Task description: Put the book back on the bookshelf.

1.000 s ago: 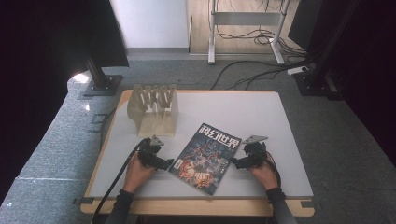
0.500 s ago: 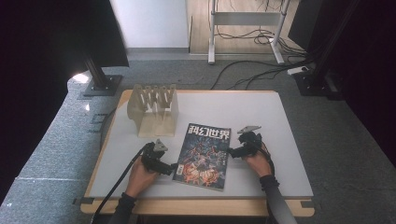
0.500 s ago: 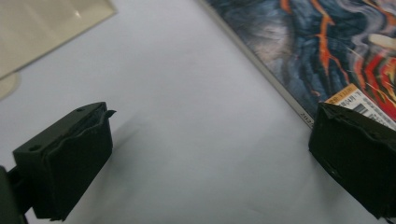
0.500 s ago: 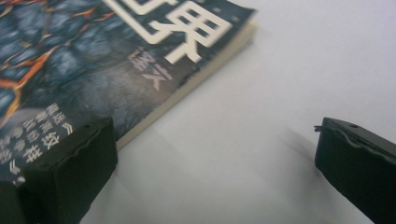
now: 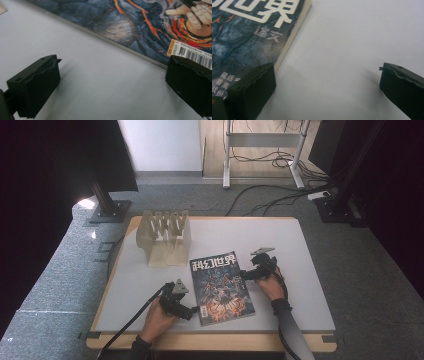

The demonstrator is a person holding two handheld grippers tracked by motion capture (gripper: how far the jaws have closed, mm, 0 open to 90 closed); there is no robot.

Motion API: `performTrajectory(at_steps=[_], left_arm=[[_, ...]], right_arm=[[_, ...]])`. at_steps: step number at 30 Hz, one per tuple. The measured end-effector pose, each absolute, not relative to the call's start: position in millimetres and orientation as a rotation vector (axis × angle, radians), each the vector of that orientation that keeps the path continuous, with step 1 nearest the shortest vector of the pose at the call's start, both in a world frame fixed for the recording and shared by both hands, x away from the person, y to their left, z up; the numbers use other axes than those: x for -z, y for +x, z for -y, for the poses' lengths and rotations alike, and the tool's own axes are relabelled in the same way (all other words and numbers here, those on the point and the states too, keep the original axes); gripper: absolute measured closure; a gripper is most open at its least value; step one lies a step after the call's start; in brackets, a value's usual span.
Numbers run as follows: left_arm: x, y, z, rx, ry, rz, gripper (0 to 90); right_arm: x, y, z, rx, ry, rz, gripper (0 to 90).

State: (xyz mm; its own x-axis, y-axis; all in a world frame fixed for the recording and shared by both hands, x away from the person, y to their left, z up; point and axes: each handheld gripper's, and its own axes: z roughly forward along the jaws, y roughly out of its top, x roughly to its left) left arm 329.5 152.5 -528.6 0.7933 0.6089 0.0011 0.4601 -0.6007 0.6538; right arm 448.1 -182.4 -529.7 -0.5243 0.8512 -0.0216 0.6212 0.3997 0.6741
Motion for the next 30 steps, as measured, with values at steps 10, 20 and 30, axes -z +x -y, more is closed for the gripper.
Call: performTrajectory(at_steps=[10, 20, 30], left_arm=[[528.5, 351.4, -161.0, -0.309, 2.293, -0.860, 0.0], [528.6, 361.6, -158.9, -0.304, 2.287, -0.871, 0.0], [529.0, 361.5, -158.6, -0.306, 2.285, -0.873, 0.0]], right_arm=[[516.9, 450.4, 181.7, -0.941, 1.251, -2.324, 8.3], [515.4, 448.4, 154.3, -1.072, 1.289, -2.406, 19.6], [517.9, 444.0, 149.3, -1.189, 1.485, -2.425, 34.9]])
